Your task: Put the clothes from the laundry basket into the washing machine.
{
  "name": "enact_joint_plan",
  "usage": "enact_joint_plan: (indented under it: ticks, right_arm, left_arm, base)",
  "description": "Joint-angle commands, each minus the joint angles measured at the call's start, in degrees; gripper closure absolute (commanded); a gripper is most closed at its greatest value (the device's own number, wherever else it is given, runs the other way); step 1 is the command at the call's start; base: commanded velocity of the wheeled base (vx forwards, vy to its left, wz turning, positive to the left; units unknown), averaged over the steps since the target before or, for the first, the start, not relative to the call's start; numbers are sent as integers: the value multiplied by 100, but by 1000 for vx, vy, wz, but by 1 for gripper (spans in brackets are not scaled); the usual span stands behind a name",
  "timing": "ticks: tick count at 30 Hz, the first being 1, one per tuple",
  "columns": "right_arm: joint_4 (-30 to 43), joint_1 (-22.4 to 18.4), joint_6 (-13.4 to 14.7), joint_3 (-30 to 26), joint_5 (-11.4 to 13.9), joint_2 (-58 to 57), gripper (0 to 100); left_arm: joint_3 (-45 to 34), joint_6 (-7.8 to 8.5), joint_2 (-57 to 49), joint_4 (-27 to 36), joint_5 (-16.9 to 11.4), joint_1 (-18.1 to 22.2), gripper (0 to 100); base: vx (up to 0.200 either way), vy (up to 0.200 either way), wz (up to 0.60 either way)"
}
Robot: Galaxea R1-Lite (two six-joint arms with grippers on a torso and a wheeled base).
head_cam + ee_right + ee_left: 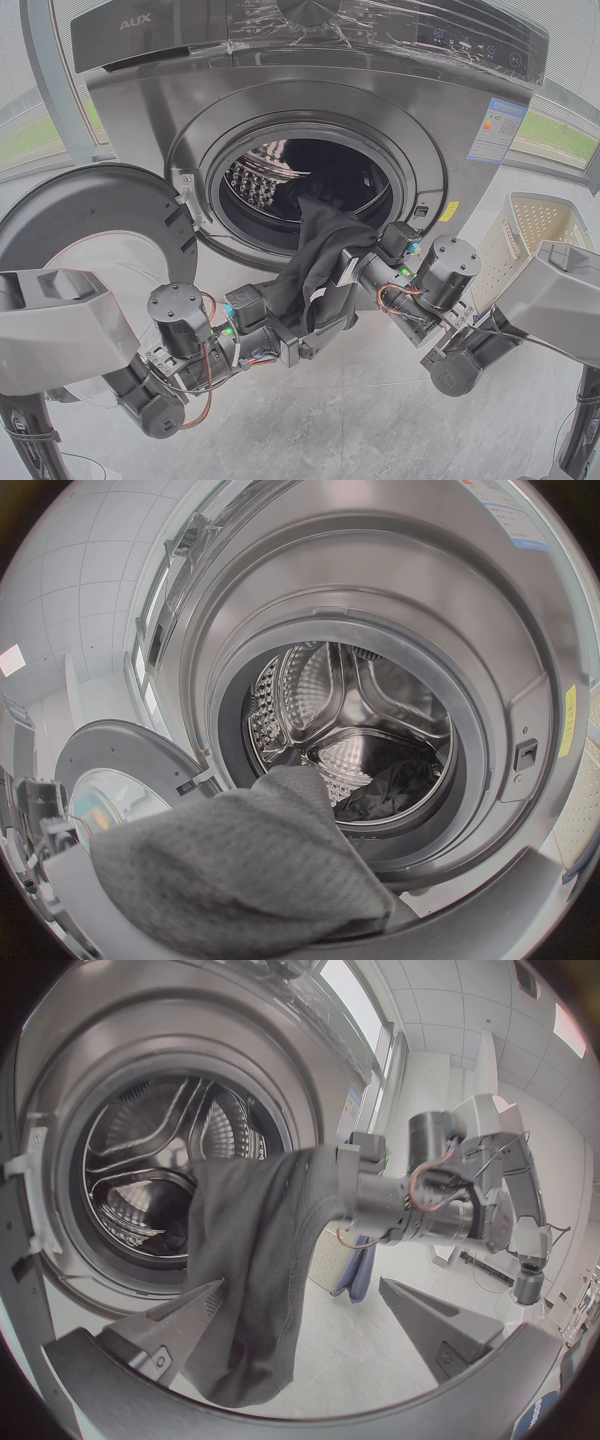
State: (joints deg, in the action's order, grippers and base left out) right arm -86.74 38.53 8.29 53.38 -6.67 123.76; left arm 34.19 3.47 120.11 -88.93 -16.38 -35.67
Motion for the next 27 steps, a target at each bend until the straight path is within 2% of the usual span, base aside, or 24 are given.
enact_joint_plan:
  ticks: [1,5,6,8,11,14,22,23,27]
  right_arm:
    - [16,93,-3,5,-1,-45,100]
    - [16,154,-3,-12,-1,-80,100]
    - [16,207,6,-30,-1,-89,100]
    - [8,233,6,-38,-10,-89,100]
    - [16,260,6,-38,-142,-89,100]
    - [16,286,6,-47,-151,-89,100]
    - [8,286,15,-47,-159,-89,100]
    - [8,286,15,-47,-159,-89,100]
    - [8,295,50,-56,-159,-89,100]
  left_arm:
    - [500,13,733,-1,21,-10,0]
    - [861,-31,935,-1,171,34,0]
    - [1142,-57,1058,-1,329,60,0]
    - [1388,-57,1172,-1,443,95,0]
    - [1669,-110,1286,-1,540,95,0]
    - [1872,-198,1392,-1,663,104,0]
    - [2179,-260,1603,-1,918,210,0]
    - [2232,-260,1612,-1,979,210,100]
    - [2460,-339,1620,-1,1137,210,100]
  base:
    - [0,0,0]
    - [0,0,0]
    - [0,0,0]
    - [0,0,0]
    - [0,0,0]
    - [0,0,0]
    - [0,0,0]
    - [0,0,0]
    - [0,0,0]
